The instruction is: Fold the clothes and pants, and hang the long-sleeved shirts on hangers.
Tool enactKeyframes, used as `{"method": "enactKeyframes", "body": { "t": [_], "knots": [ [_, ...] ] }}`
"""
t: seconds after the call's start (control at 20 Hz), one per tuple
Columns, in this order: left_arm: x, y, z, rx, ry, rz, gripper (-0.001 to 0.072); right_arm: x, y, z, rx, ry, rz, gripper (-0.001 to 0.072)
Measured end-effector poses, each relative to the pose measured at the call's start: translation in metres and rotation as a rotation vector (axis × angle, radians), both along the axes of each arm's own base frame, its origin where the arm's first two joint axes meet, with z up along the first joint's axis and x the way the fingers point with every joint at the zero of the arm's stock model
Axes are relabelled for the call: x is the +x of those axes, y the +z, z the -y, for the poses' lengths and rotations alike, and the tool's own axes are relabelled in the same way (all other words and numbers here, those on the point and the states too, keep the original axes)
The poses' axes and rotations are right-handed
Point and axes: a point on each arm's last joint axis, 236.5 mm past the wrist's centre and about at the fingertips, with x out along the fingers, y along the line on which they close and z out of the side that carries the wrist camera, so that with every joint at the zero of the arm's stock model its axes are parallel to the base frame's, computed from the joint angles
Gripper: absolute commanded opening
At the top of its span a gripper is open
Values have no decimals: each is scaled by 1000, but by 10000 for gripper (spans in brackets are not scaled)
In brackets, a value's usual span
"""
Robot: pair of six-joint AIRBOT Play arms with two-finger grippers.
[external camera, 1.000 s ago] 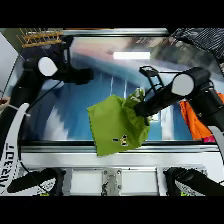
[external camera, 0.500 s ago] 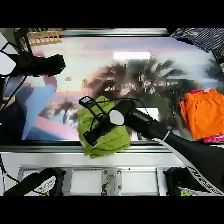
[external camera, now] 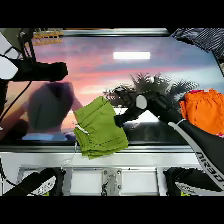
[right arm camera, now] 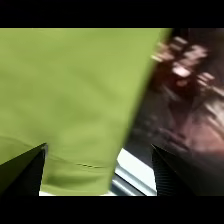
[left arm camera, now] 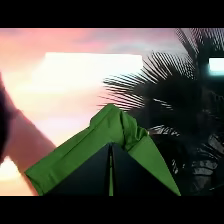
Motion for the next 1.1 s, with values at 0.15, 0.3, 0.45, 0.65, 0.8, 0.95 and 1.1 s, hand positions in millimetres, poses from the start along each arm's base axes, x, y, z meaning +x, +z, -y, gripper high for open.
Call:
{"method": "enactKeyframes", "body": {
  "t": [0.15, 0.3, 0.45, 0.65, 0.8, 0.95, 1.1],
  "knots": [
    [-11, -21, 14, -4, -27, -19, 4, 4, -36, 25, 57, -65, -109, 708],
    [-24, -39, 27, -8, -51, -33, 4, -2, -60, 12, 173, -66, -207, 707],
    [-33, -51, 33, -19, -53, -47, 4, -11, -66, -25, 332, -59, -281, 682],
    [-37, -55, 36, -37, -38, -49, 4, -24, -67, -71, 443, -27, -312, 72],
    [-38, -55, 39, -59, -36, -52, 4, -31, -60, -95, 483, 19, -296, 27],
    [-40, -54, 44, -78, -39, -56, 4, -10, -44, -86, 453, 13, -235, 26],
    [-45, -54, 56, -84, -68, -60, 4, 45, -22, -19, 320, -74, -101, 27]
  ]
}}
